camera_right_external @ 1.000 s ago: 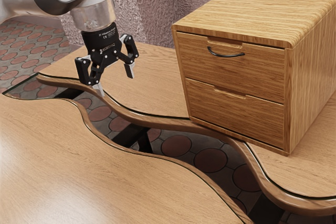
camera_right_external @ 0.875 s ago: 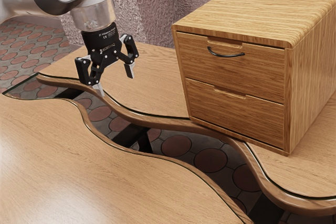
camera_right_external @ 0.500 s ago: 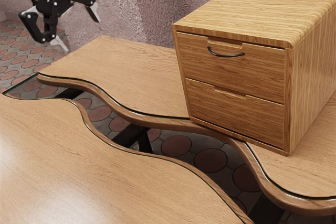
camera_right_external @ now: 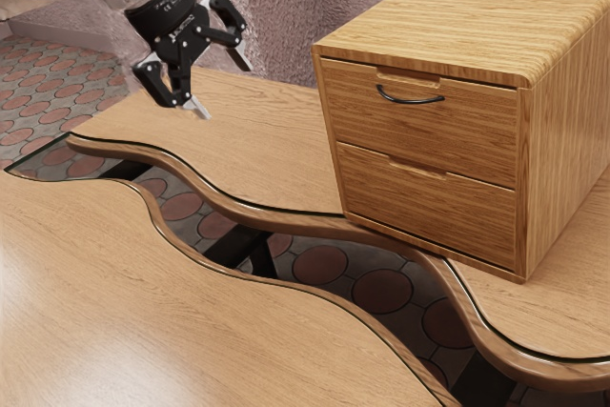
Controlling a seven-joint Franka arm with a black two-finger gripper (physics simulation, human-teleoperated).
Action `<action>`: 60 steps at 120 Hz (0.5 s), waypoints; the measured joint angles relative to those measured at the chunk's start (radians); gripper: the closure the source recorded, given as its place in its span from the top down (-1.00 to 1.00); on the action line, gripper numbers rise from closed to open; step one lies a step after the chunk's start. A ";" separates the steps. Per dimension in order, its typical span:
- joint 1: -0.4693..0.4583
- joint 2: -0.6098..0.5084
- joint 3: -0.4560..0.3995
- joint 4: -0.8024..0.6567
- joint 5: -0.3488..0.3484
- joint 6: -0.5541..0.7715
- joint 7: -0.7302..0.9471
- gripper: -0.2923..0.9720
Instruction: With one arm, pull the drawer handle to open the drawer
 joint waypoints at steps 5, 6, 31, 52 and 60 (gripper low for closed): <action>-0.025 0.020 -0.008 0.008 -0.005 0.032 0.002 0.42; -0.034 0.022 -0.009 0.009 -0.006 0.039 0.002 0.42; -0.195 0.119 -0.023 0.043 -0.015 0.198 0.029 0.26; -0.185 0.151 -0.020 0.051 -0.014 0.274 0.055 0.16; -0.192 0.168 -0.020 0.051 -0.014 0.298 0.065 0.11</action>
